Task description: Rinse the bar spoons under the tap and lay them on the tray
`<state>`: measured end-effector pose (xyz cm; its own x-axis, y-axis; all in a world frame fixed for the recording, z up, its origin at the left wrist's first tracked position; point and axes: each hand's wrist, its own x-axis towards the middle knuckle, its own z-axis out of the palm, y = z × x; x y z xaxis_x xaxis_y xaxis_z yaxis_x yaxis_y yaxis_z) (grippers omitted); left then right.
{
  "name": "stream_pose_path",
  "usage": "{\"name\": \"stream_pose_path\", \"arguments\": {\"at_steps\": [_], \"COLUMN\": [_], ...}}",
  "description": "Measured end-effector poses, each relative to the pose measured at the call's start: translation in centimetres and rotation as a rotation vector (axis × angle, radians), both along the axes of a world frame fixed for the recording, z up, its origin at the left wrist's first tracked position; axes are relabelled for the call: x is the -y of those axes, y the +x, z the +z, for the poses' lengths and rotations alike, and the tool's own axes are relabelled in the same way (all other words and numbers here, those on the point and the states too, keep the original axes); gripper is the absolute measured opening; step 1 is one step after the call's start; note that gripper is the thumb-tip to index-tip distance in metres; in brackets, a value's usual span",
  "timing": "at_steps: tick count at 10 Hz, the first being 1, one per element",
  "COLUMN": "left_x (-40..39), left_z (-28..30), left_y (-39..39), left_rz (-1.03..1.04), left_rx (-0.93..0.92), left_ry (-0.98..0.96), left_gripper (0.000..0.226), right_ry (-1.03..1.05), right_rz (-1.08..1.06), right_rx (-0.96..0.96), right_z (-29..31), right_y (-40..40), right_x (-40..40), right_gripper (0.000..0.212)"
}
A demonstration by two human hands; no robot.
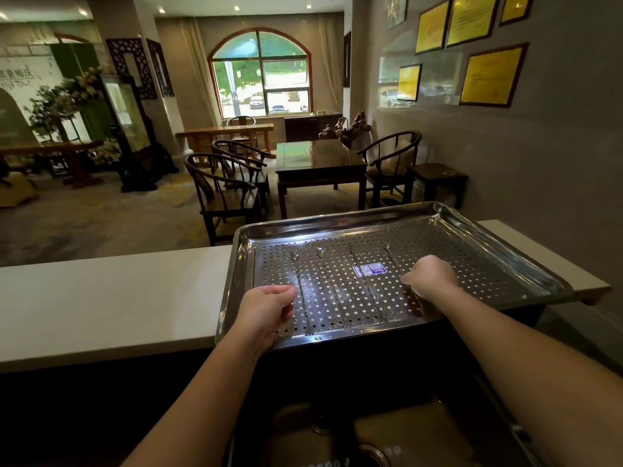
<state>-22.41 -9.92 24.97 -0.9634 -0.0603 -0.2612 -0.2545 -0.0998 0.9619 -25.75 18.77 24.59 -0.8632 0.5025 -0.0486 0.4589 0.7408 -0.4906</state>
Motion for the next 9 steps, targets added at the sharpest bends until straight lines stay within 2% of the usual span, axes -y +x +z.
{"name": "stream_pose_path", "arguments": {"at_steps": [2, 4, 5, 7, 9], "left_x": [0.0, -0.3, -0.7, -2.3, -3.1], "left_z": [0.1, 0.0, -0.3, -0.4, -0.4], "left_y": [0.1, 0.3, 0.5, 1.4, 2.5], "left_rz": [-0.003, -0.014, -0.037, -0.045, -0.041], "left_rx": [-0.021, -0.102, -0.174, -0.399, -0.686], "left_ry": [-0.049, -0.202, -0.377, -0.836, -1.073], "left_gripper": [0.004, 0.006, 0.006, 0.015, 0.034], "right_ry": [0.036, 0.061, 0.029, 0.006, 0.012], "right_rz": [0.022, -0.004, -0.013, 0.033, 0.159], "right_rx": [0.029, 0.023, 0.002, -0.069, -0.115], "right_z": [-0.1, -0.3, -0.2, 0.2, 0.6], "right_y": [-0.7, -0.9, -0.8, 0.5, 2.5], "right_x": [0.0, -0.1, -0.2, 1.0, 2.3], "right_gripper": [0.017, 0.029, 0.035, 0.023, 0.022]}}
